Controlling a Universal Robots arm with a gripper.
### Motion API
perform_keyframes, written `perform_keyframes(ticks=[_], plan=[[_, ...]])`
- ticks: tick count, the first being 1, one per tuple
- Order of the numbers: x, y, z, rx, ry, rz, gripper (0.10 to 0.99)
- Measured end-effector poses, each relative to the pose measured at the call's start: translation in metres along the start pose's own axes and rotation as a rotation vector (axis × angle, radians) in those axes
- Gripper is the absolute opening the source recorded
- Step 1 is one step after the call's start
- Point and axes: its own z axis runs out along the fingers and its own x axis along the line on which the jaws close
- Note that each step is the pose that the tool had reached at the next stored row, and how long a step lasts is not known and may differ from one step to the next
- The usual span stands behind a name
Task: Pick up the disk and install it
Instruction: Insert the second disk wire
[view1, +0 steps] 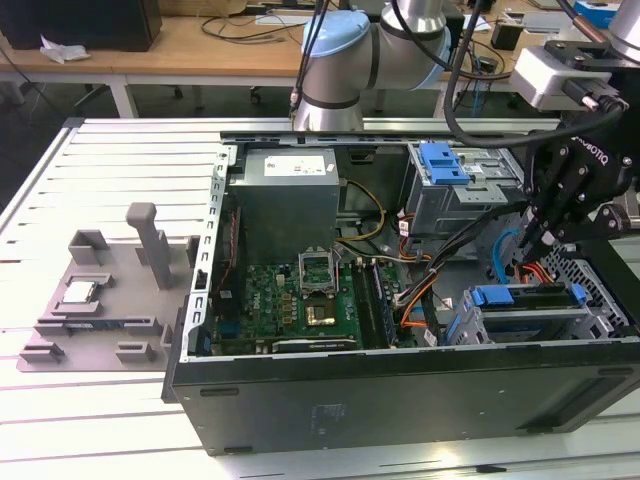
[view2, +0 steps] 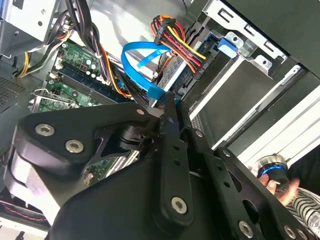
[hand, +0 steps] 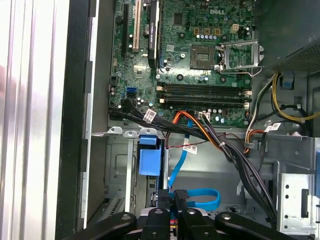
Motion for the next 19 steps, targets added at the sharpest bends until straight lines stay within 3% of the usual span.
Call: perform_keyframes(ticks=[5,10,19], plan=[[0.0114,0.0003,0.0027,0.0,0.0091,0.0,0.161],[0.0119,-0.0018,0.0139,0.0,0.0103,0.0,0.161],[0.012,-0.0091,0.0266,-0.001,0.0295,0.001,0.161]])
